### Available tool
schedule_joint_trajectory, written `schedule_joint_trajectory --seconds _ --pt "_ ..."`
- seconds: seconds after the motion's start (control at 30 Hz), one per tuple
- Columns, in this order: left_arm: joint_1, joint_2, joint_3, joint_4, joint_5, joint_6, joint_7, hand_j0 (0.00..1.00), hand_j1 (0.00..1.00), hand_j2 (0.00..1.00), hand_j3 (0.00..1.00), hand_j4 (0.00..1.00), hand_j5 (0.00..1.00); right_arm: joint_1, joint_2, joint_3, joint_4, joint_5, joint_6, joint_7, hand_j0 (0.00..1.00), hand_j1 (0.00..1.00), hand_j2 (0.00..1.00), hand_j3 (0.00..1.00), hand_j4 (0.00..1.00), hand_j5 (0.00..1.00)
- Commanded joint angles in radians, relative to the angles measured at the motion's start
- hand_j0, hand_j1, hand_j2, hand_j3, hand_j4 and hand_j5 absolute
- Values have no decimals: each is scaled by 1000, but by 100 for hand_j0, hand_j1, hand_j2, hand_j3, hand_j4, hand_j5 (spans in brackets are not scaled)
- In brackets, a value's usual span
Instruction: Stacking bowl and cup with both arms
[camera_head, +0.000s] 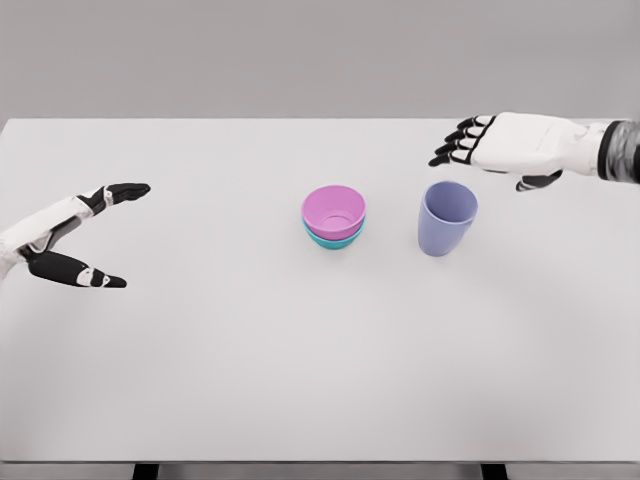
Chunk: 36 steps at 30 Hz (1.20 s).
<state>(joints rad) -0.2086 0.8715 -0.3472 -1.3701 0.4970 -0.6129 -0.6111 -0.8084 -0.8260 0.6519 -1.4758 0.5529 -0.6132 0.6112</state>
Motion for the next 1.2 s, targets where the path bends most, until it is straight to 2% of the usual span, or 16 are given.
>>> schedule_joint_trajectory --seconds 0.0,0.3,1.17 --pt "0 -9 0 11 9 2 0 100 100 100 100 100 100 0 42 25 38 27 2 0 100 100 100 100 100 100" --pt "0 -16 0 11 9 2 0 100 100 100 100 100 100 -6 45 83 31 27 2 0 100 100 100 100 100 100" --pt "0 -29 0 22 9 2 0 100 100 100 100 100 100 -17 71 123 35 25 2 0 100 100 100 100 100 100"
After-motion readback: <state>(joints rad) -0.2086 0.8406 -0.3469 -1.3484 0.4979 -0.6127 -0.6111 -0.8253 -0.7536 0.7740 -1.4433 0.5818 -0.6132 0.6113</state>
